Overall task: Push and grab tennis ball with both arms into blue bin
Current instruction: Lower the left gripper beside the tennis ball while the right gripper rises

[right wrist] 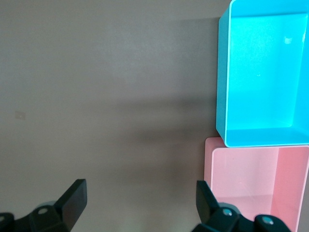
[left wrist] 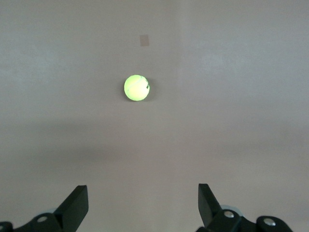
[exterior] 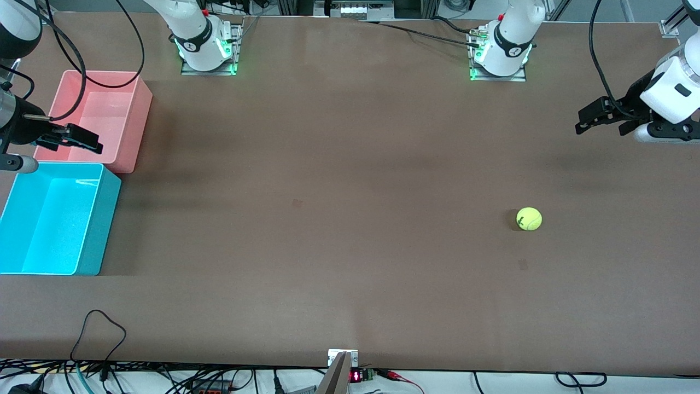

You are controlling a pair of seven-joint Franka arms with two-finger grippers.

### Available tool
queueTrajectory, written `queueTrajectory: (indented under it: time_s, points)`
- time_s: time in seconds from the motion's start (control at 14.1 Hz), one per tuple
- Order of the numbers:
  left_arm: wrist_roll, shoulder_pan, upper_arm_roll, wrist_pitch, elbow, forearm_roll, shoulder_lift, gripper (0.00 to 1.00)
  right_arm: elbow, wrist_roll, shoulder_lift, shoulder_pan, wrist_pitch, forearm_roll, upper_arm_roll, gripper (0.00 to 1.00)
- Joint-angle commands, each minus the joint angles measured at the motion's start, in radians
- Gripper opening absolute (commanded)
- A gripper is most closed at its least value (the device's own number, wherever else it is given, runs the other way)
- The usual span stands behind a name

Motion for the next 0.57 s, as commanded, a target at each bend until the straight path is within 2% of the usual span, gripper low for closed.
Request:
queueTrajectory:
  time_s: [0.0,0.14,0.28,0.36,0.43,0.5]
  points:
    - [-0.014,0.007,-0.014,-0.005,-0.010,0.020,-0.015,1.00,-0.017,0.004,-0.021,-0.009,0.026,-0.002,0.010,1.00]
    - [-0.011,0.007,-0.012,-0.001,-0.007,0.020,0.005,1.00,-0.016,0.004,-0.021,-0.007,0.029,-0.002,0.010,1.00]
    - [0.001,0.009,-0.003,0.019,-0.006,0.020,0.069,1.00,-0.016,0.004,-0.020,-0.007,0.032,-0.002,0.010,1.00]
    - [0.012,0.016,-0.001,0.039,-0.006,0.021,0.100,0.93,-0.016,0.002,-0.018,-0.007,0.032,-0.002,0.010,1.00]
    - [0.068,0.024,0.000,0.045,-0.004,0.038,0.132,0.69,-0.016,0.003,-0.016,-0.009,0.032,-0.002,0.010,1.00]
    - [0.125,0.024,-0.001,0.050,-0.001,0.082,0.166,0.49,-0.014,0.005,-0.009,-0.009,0.034,0.001,0.010,1.00]
